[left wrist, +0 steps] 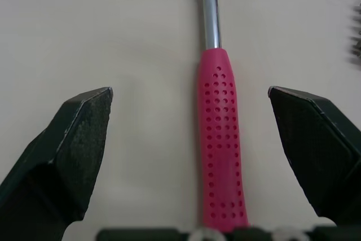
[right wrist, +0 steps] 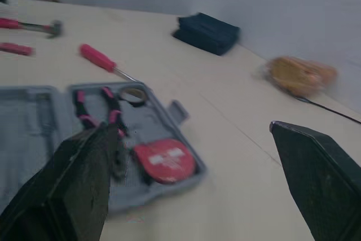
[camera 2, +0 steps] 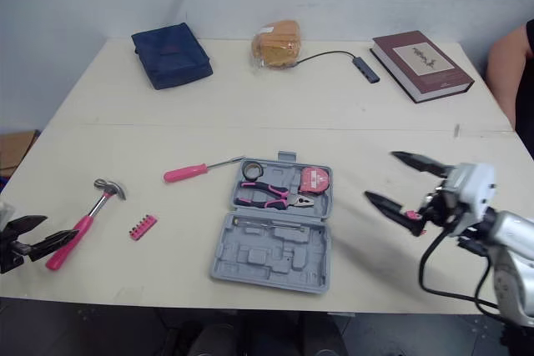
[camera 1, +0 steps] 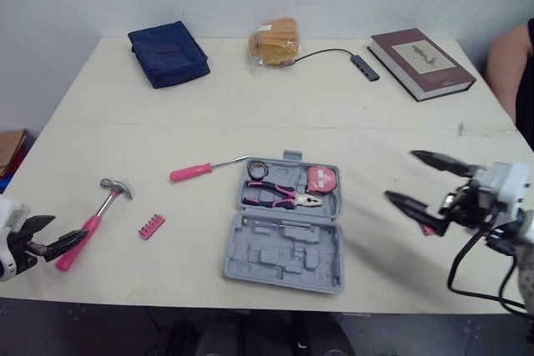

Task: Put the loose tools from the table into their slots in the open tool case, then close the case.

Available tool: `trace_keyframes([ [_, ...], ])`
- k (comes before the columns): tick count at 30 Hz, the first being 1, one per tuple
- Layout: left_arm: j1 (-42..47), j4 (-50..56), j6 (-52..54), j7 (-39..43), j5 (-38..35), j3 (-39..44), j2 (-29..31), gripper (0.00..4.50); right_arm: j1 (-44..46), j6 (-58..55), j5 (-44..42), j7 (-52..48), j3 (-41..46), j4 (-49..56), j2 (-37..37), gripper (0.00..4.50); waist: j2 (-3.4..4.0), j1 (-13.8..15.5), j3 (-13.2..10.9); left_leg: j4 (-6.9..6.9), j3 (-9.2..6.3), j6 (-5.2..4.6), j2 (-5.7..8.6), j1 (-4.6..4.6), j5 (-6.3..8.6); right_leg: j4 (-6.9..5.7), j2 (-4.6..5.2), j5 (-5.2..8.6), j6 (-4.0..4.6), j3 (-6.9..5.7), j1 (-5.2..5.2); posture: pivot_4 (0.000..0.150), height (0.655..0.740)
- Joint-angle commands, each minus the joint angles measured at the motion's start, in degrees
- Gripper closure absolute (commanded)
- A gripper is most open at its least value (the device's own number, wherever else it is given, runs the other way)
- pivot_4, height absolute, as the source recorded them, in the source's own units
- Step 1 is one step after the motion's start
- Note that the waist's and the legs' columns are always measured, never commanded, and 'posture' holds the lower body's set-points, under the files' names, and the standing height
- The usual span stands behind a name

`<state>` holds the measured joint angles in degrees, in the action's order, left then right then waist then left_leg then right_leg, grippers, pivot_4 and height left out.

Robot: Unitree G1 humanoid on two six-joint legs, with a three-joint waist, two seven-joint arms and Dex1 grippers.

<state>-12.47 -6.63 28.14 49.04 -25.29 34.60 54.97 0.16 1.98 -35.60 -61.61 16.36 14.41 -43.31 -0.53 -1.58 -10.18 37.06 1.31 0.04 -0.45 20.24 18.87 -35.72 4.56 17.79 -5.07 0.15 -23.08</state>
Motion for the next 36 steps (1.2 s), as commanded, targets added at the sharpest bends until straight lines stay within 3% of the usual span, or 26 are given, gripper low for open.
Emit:
trace_keyframes([
  [1,-0.31,1.58,2.58,-0.67,1.12,-1.02,0.53,0.04,1.97,0.32,-0.78,-2.20,-1.51,3.40,0.18,0.00,0.00,-0.01,0.00,0.00,0.01,0.00,0.00,0.01,0.00,0.02,0.00,0.00,0.00,0.01,-0.01,0.150,0.7400],
  [11,3.33,-3.60,4.11,-2.56,4.78,-6.61,-0.28,0.04,4.71,-0.47,0.70,-3.40,-5.10,3.72,0.74,0.00,0.01,-0.05,0.01,0.00,0.01,0.01,0.01,0.02,-0.01,-0.03,0.00,0.00,0.00,-0.01,-0.06,0.150,0.7400],
  [14,2.55,-3.68,3.37,-0.28,4.46,-7.64,-0.34,0.83,5.25,-2.26,-0.06,-2.77,-5.51,4.97,0.93,0.00,0.03,-0.05,0.02,0.01,0.01,0.05,0.00,-0.04,-0.06,-0.14,0.01,0.02,0.04,0.01,-0.06,0.150,0.7400],
  [21,3.40,-5.30,1.03,-0.65,4.40,-7.24,-2.41,3.96,6.23,-4.84,-0.26,-1.51,-6.28,7.44,1.20,0.00,0.11,0.00,0.07,-0.02,0.03,0.05,0.01,-0.01,-0.05,-0.08,0.03,0.02,0.05,0.02,-0.09,0.150,0.7400],
  [30,8.24,3.53,-8.77,5.95,-3.59,-0.91,-6.20,3.98,7.90,-8.40,-2.52,-3.44,-6.50,9.60,0.41,0.00,-0.21,0.39,0.05,0.09,-0.08,0.05,0.02,0.23,-0.06,-0.10,0.05,0.02,0.05,-0.11,-0.24,0.150,0.7400],
  [36,15.64,16.23,-7.35,9.31,-5.57,-9.76,-5.49,3.98,7.22,-8.47,-1.88,-5.90,-6.03,9.26,-0.58,0.00,-0.29,0.13,0.06,0.08,-0.13,0.07,0.04,0.36,-0.06,0.02,0.06,0.00,0.02,-0.17,-0.26,0.150,0.7400],
])
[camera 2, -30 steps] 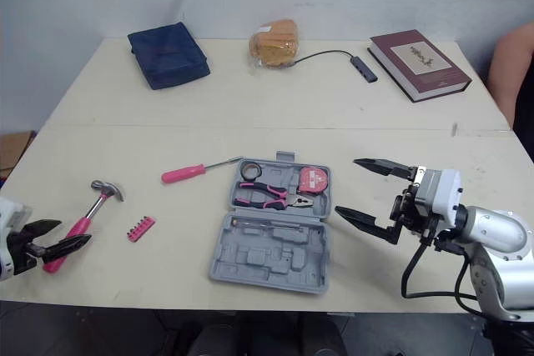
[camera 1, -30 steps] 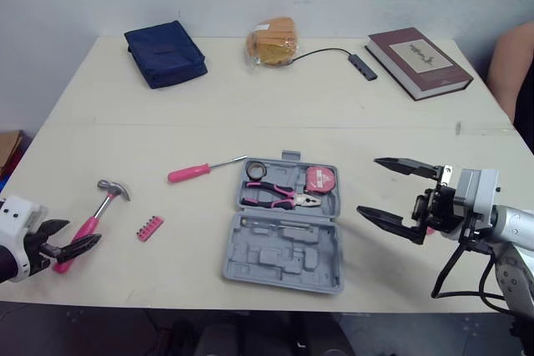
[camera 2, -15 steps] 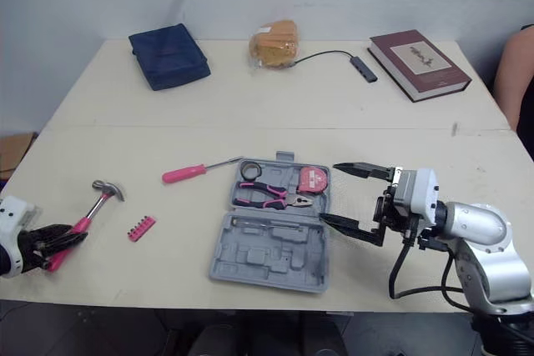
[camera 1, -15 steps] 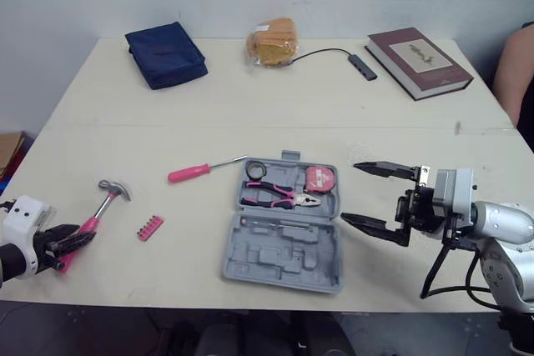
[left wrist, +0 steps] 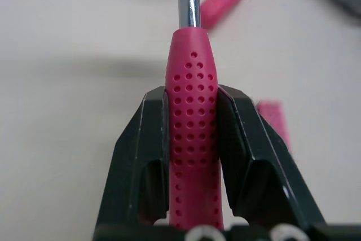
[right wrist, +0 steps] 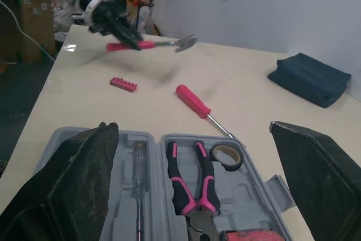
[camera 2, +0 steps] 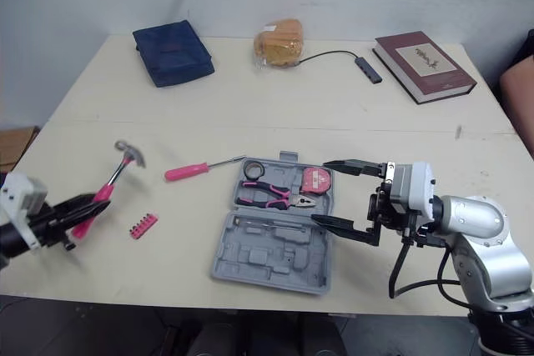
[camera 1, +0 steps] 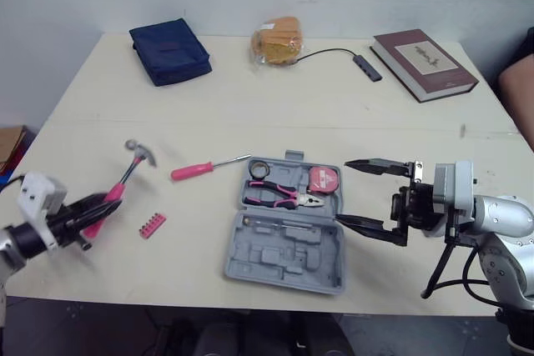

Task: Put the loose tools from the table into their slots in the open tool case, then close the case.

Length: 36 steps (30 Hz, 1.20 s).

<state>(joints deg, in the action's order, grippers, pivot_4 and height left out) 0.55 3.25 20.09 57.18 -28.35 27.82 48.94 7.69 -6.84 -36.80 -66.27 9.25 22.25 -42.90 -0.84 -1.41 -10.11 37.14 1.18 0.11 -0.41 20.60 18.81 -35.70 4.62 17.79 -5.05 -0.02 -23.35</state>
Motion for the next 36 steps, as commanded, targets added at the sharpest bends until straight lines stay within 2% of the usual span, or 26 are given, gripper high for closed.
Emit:
trace_keyframes([
  [1,4.79,9.02,1.20,2.15,-2.27,-6.47,0.88,3.98,-0.86,0.93,-0.32,-2.05,1.62,0.88,-1.42,0.00,0.02,-0.07,-0.01,-0.02,0.01,0.00,0.00,0.01,0.00,0.02,0.00,0.00,-0.01,0.00,0.00,0.150,0.7400],
  [5,11.45,13.33,0.94,5.79,-0.86,-16.08,1.25,3.98,-3.10,2.59,0.43,-4.61,3.47,-0.97,-2.82,0.00,0.03,-0.20,-0.02,-0.01,0.03,0.01,0.00,0.04,0.00,0.02,-0.10,-0.01,-0.03,0.00,-0.02,0.150,0.7400],
  [8,18.85,14.50,0.86,9.03,1.57,-25.84,0.12,3.98,-6.15,2.69,-0.29,-5.98,5.55,-0.57,-3.66,0.00,0.04,-0.05,-0.03,0.06,0.13,0.00,0.01,0.04,0.00,-0.07,-0.19,-0.03,-0.06,0.08,-0.05,0.150,0.7400],
  [12,26.18,14.87,3.32,9.54,3.57,-34.16,-3.17,3.98,-9.51,3.70,0.88,-7.26,7.32,-0.57,-4.62,0.00,0.03,0.07,-0.04,0.26,0.19,-0.07,0.08,0.01,-0.04,-0.25,-0.28,-0.09,-0.16,0.18,-0.02,0.150,0.7400],
  [16,31.53,15.48,5.44,11.54,8.29,-43.23,-4.66,3.98,-13.13,4.91,1.96,-7.01,9.94,-1.41,-4.69,0.00,0.01,-0.07,-0.06,0.35,0.24,-0.13,0.14,0.02,-0.03,-0.26,-0.34,-0.14,-0.26,0.31,0.00,0.150,0.7400],
  [21,34.81,17.38,12.63,9.40,16.56,-54.79,-6.85,3.98,-18.77,6.15,3.35,-6.66,12.09,-0.69,-4.06,0.00,0.00,0.16,-0.06,0.57,0.30,-0.18,0.06,0.05,-0.04,-0.29,-0.50,-0.15,-0.29,0.40,0.02,0.150,0.7400],
  [26,36.97,22.02,18.05,8.14,19.15,-58.58,-8.06,3.98,-20.39,6.18,3.51,-5.47,11.67,0.62,-4.04,0.00,-0.02,-0.01,-0.09,0.80,0.29,-0.22,-0.06,0.15,-0.01,-0.34,-0.55,-0.15,-0.30,0.42,0.00,0.150,0.7400],
  [36,39.07,19.21,24.21,3.81,24.84,-62.45,-10.89,3.98,-19.00,7.31,5.26,-4.49,8.63,0.66,-3.72,0.00,-0.02,0.41,-0.09,0.89,0.25,-0.22,-0.06,0.17,-0.01,-0.36,-0.60,-0.16,-0.30,0.42,0.02,0.150,0.7400],
])
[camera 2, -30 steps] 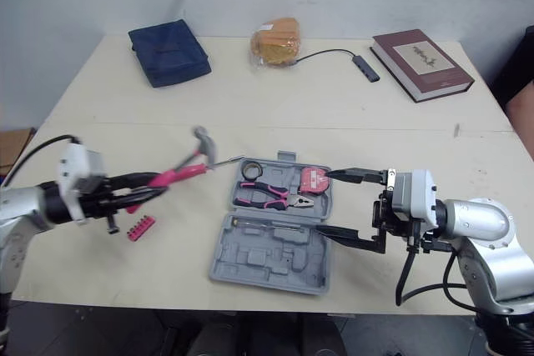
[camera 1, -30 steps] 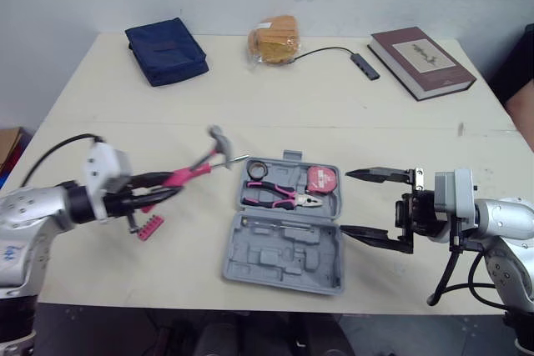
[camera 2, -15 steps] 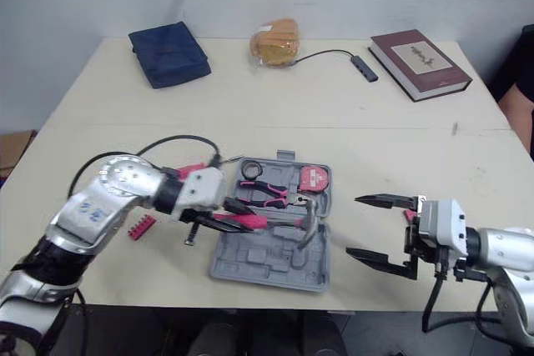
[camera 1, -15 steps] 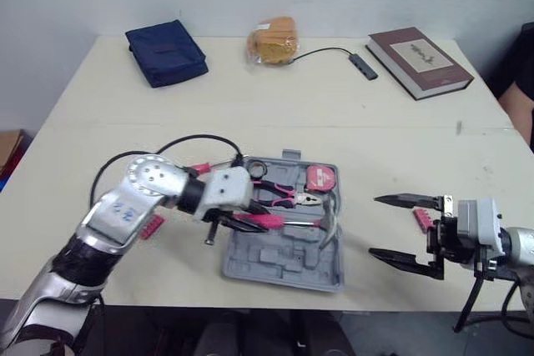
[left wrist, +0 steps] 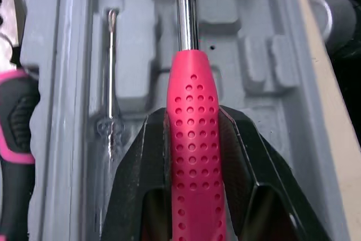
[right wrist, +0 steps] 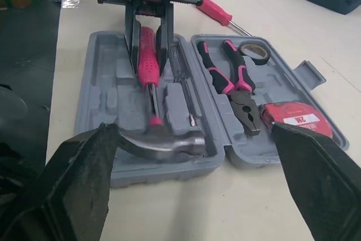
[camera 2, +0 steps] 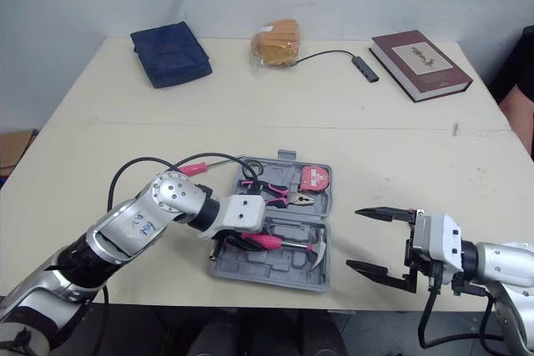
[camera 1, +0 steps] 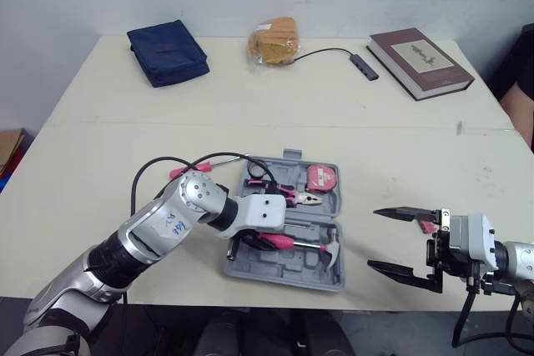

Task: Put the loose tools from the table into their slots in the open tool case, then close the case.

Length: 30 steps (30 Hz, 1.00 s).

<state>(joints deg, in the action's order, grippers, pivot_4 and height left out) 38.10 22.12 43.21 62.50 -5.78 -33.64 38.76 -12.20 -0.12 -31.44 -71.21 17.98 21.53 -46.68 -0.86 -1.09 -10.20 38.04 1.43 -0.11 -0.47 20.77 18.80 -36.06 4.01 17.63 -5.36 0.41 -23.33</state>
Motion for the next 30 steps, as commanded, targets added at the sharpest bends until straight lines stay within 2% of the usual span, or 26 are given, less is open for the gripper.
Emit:
trace_keyframes([
  [1,1.88,-0.44,0.88,-1.61,3.28,-1.71,-0.52,3.98,1.14,0.60,-0.08,0.54,-0.22,1.24,0.07,0.00,0.00,0.16,0.00,0.02,0.00,0.00,0.00,0.00,0.00,0.00,0.00,0.00,0.00,0.01,0.00,0.150,0.7400],
  [14,2.35,-1.29,0.53,-0.58,4.57,-2.33,-0.04,3.98,1.77,0.53,0.06,1.46,-0.88,1.08,-0.03,0.00,0.00,0.97,0.00,0.05,0.02,0.00,-0.02,-0.01,0.00,-0.02,-0.03,0.00,0.00,0.02,0.00,0.150,0.7400],
  [15,2.36,-1.20,0.42,-0.34,4.36,-2.31,-0.08,2.96,1.83,0.54,0.07,1.51,-0.92,1.04,-0.05,0.00,0.00,0.98,0.00,0.05,0.02,0.00,-0.02,-0.02,0.00,-0.03,-0.03,0.00,0.00,0.02,0.00,0.150,0.7400],
  [18,2.04,-0.14,-0.59,1.17,2.01,-0.99,-0.60,1.86,2.59,0.78,0.29,1.96,-1.19,0.82,0.13,0.00,0.00,1.02,0.00,0.05,0.02,0.00,-0.02,-0.02,0.00,-0.03,-0.04,0.00,0.00,0.02,0.00,0.150,0.7400],
  [20,2.43,-1.20,-5.40,1.87,1.26,1.10,-1.19,1.07,3.44,0.68,0.41,2.18,-1.64,0.48,0.10,0.00,0.00,1.05,0.00,0.07,0.03,0.00,-0.02,-0.01,0.00,-0.03,-0.04,0.00,0.00,0.01,0.00,0.150,0.7400],
  [24,1.44,-3.39,-13.91,5.43,-5.82,7.66,-4.07,1.07,4.27,0.72,0.97,2.26,-2.27,-0.17,0.20,0.00,0.00,1.18,0.00,0.13,0.00,0.02,-0.02,0.04,-0.01,-0.03,-0.02,0.00,0.00,-0.03,-0.01,0.150,0.7400],
  [28,-2.31,-7.90,-23.08,5.56,-10.30,13.32,-8.10,1.07,4.63,0.98,1.74,2.51,-2.71,-0.54,0.43,0.00,0.01,1.12,0.01,0.18,0.00,0.06,-0.02,0.08,-0.03,-0.03,0.00,0.00,-0.01,-0.04,-0.02,0.150,0.7400],
  [29,-3.63,-9.10,-24.53,5.88,-11.05,14.25,-8.68,1.60,4.75,1.04,1.84,2.62,-2.74,-0.65,0.48,0.00,0.01,1.08,0.01,0.18,0.01,0.05,-0.02,0.08,-0.03,-0.04,0.00,-0.01,-0.01,-0.04,-0.02,0.150,0.7400],
  [30,-4.49,-9.96,-25.64,6.12,-11.44,14.80,-9.04,1.83,4.84,1.07,1.89,2.70,-2.75,-0.72,0.52,0.00,0.01,1.04,0.01,0.18,0.01,0.06,-0.02,0.06,-0.03,-0.05,0.00,-0.01,-0.01,-0.03,-0.02,0.150,0.7400],
])
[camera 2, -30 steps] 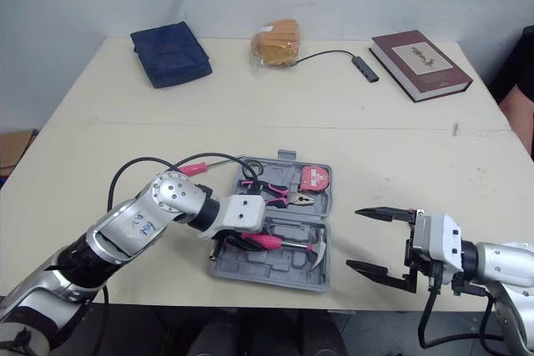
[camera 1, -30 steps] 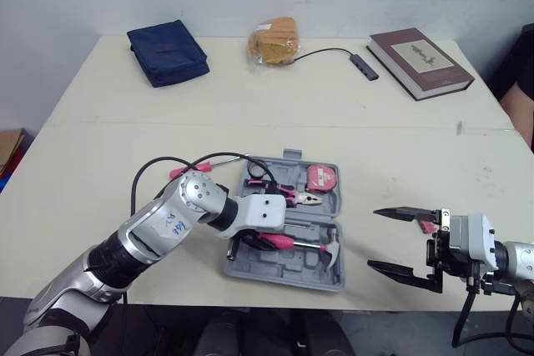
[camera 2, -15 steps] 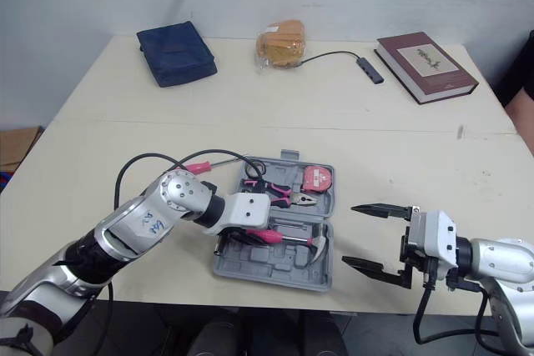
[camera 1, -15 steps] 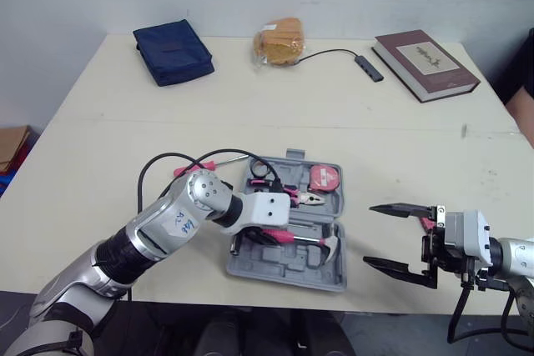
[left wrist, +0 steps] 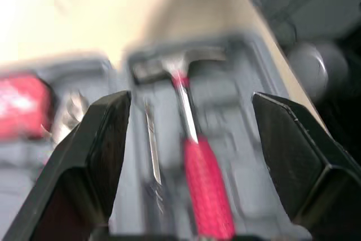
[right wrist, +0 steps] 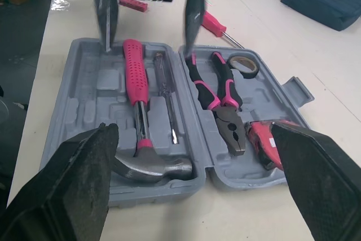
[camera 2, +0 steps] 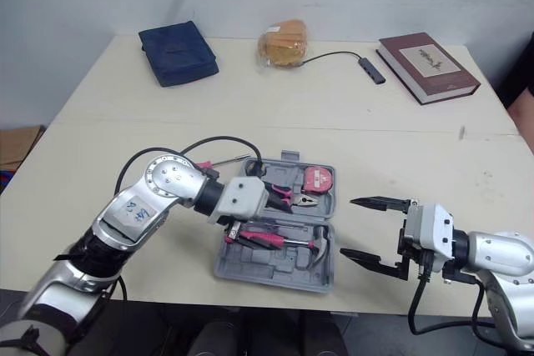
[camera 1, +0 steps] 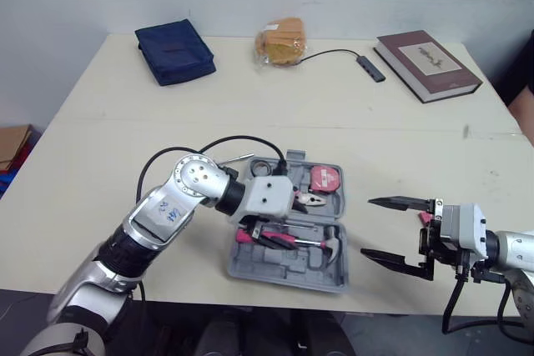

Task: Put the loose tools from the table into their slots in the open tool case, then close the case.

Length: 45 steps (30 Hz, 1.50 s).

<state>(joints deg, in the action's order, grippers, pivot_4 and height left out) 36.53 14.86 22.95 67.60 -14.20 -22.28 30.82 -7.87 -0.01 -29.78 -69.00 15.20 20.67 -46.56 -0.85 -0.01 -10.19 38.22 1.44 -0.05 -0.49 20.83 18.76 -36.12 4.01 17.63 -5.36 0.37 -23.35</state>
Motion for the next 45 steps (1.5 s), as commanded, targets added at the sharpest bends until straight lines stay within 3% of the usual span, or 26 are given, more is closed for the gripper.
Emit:
trace_keyframes([
  [1,-4.28,-4.27,-7.32,0.51,-2.63,3.71,-1.73,2.22,0.57,1.03,0.26,0.59,0.09,0.03,0.48,0.00,0.00,-0.04,0.00,-0.01,0.01,0.00,0.00,-0.01,0.00,-0.01,-0.01,0.00,0.00,0.01,0.00,0.150,0.7400],
  [6,-8.47,-7.91,-11.50,-1.93,0.78,2.32,-3.29,4.45,0.17,0.78,-0.03,0.86,0.28,0.15,0.70,0.00,0.00,0.12,0.00,0.03,0.01,-0.02,0.01,-0.01,0.01,-0.03,0.00,-0.01,-0.01,0.00,0.00,0.150,0.7400],
  [27,-10.33,-11.64,-8.61,-7.42,8.46,-0.85,-3.64,4.49,-0.43,-0.51,-0.36,0.66,-0.49,0.73,0.35,0.00,0.01,0.06,0.01,0.03,0.02,-0.08,0.02,-0.05,0.04,-0.07,0.02,-0.02,-0.04,0.02,0.02,0.150,0.7400],
  [33,-11.00,-11.68,-8.44,-6.99,12.01,-4.55,-2.37,4.49,-0.53,-0.34,-0.18,0.82,-0.57,0.54,0.29,0.00,0.02,-0.07,0.02,-0.11,0.00,-0.12,-0.02,-0.63,0.09,0.12,0.01,-0.02,-0.04,-0.01,0.69,0.150,0.7400],
  [45,-11.82,-12.15,-14.09,-7.92,11.50,-4.01,-4.01,4.49,-0.84,0.06,0.32,0.92,-0.34,-0.16,0.35,0.00,0.05,0.04,0.06,-0.13,-0.04,-0.12,-0.04,-0.67,0.12,0.19,0.08,-0.01,-0.03,-0.04,0.79,0.150,0.7400],
])
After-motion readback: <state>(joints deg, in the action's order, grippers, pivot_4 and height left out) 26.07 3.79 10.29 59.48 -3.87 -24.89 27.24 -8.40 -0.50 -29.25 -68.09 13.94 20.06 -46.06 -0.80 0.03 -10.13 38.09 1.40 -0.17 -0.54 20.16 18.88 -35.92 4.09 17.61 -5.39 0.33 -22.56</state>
